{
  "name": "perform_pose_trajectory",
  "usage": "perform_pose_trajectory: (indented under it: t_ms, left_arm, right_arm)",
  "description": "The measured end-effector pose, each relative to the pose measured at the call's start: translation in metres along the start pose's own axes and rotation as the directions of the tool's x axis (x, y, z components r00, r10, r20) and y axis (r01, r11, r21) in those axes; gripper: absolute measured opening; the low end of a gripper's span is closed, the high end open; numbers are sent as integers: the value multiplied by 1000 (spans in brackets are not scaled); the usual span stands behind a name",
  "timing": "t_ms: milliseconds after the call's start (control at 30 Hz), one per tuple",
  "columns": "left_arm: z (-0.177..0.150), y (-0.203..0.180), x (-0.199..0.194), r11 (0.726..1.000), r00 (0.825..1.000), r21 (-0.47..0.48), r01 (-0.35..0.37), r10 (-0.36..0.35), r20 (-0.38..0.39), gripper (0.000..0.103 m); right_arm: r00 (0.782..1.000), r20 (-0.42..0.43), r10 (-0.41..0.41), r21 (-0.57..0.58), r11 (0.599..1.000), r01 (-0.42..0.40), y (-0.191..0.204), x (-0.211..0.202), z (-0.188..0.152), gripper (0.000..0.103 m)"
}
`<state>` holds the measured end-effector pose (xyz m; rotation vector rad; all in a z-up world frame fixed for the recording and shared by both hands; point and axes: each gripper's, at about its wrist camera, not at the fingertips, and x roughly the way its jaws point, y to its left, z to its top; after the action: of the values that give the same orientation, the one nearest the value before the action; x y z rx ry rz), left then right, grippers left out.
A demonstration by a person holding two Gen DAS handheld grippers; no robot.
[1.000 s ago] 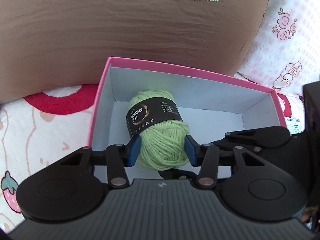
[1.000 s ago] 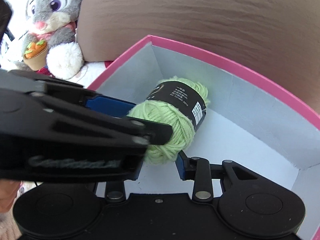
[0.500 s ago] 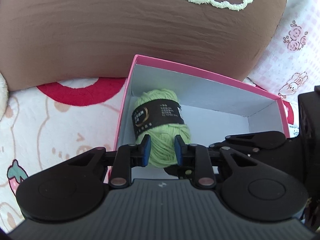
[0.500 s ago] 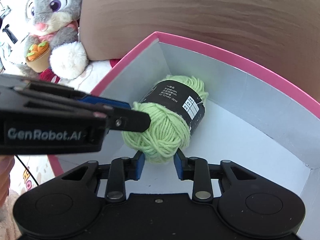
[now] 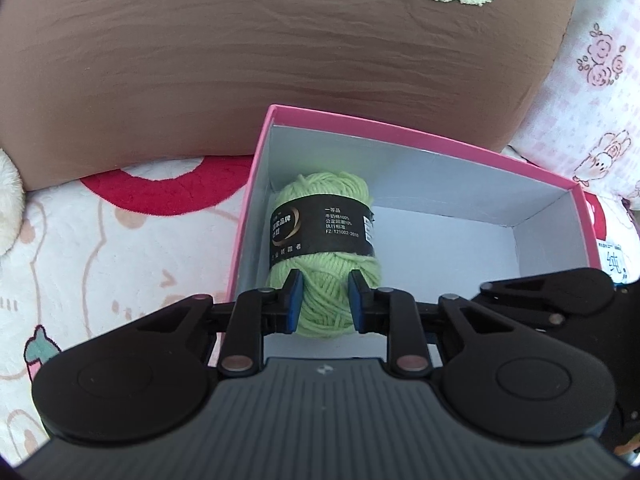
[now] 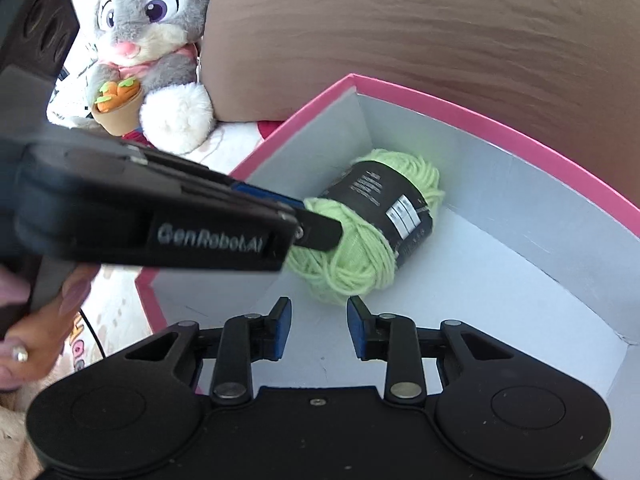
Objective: Organize objects
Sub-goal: 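Lower the yarn ball into the pink box and open the left tool, then raise the left tool out of the box and pull it back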
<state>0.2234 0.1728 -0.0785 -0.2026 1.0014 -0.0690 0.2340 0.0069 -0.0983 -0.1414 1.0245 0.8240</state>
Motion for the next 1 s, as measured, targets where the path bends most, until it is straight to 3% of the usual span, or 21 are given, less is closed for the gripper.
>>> perform_pose_trajectory:
  t_ms: [233, 567, 1000]
  left_arm:
    - [-1, -5, 2, 1000, 1000, 0, -10, 10, 19, 24]
    - [-3, -13, 5, 997, 996, 15, -76, 75, 43, 24]
    - [-14, -20, -65, 996, 994, -15, -91, 92, 55, 26]
  right_arm:
    - [999, 25, -25, 12, 1000, 24, 1, -9, -8, 35]
    - [992, 90, -85, 35, 996, 82, -2, -49, -30, 35]
    - [980, 130, -150, -8, 988, 153, 26, -95, -38, 39]
